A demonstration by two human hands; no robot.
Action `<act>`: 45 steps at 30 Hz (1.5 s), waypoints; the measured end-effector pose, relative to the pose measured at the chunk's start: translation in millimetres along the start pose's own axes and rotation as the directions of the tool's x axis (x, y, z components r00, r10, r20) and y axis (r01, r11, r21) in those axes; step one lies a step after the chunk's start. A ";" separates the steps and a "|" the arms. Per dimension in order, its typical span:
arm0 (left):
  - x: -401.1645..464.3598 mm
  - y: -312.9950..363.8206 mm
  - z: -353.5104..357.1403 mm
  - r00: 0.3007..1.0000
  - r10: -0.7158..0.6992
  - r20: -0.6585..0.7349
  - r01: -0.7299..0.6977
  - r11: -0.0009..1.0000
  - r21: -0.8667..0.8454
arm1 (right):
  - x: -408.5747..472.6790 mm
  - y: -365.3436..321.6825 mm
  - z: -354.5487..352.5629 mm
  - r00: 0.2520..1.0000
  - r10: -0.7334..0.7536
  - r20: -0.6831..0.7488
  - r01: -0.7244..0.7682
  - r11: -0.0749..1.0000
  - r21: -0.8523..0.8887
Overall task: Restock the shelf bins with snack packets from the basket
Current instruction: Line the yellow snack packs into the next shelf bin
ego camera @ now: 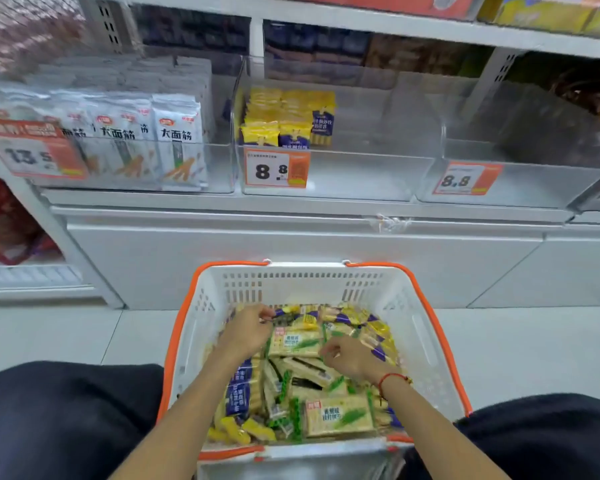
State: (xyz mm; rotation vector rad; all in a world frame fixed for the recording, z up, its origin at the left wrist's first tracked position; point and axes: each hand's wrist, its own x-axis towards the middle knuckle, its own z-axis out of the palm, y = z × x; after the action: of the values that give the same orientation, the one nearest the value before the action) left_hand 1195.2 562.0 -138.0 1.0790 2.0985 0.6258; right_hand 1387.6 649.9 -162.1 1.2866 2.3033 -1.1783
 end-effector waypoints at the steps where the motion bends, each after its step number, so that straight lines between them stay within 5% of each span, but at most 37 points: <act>1: 0.0 -13.2 8.4 0.999 -0.042 0.025 0.041 0.999 0.023 | 2.8 4.2 7.1 0.999 0.026 -0.033 -0.027 0.998 -0.049; 7: -0.9 -78.9 38.7 0.957 -0.269 0.106 0.227 0.926 0.301 | 29.8 -0.3 35.7 0.984 -0.103 -0.149 0.055 0.954 -0.295; 14: 2.8 -120.2 62.0 0.960 -0.237 0.152 0.068 0.718 0.693 | 75.0 -40.8 94.1 0.955 -0.289 0.071 0.288 0.839 -0.462; 21: 5.7 -133.9 73.6 0.969 -0.243 0.054 0.149 0.742 0.653 | 87.1 -45.7 148.8 0.941 -0.328 0.086 0.310 0.728 -0.612; 27: 7.3 -140.2 74.5 0.974 -0.220 0.057 0.132 0.749 0.649 | 89.6 -45.3 153.6 0.949 -0.313 0.028 0.275 0.782 -0.559; 35: 0.4 -138.0 65.3 0.977 -0.203 -0.065 0.212 0.897 0.388 | 88.6 -49.4 146.3 0.964 -0.222 0.146 0.263 0.870 -0.417; 39: -0.1 -130.3 61.5 0.944 -0.304 -0.130 0.310 0.950 0.028 | 82.7 -46.7 132.4 0.973 -0.185 0.138 0.212 0.953 -0.218; 43: 2.3 -95.3 58.7 0.897 -0.388 -0.213 0.256 0.847 -0.466 | 62.6 -41.3 100.1 0.997 -0.039 0.064 0.019 0.957 0.289; 45: 8.0 -69.7 53.7 0.909 -0.414 -0.047 0.300 0.729 -0.615 | 48.2 -40.6 82.3 1.000 0.016 0.026 -0.026 0.881 0.472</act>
State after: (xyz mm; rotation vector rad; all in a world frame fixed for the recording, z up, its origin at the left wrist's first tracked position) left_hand 1197.1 536.7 -222.5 0.2482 1.9621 1.1205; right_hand 1314.2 605.4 -220.2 1.4312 2.0452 -1.8165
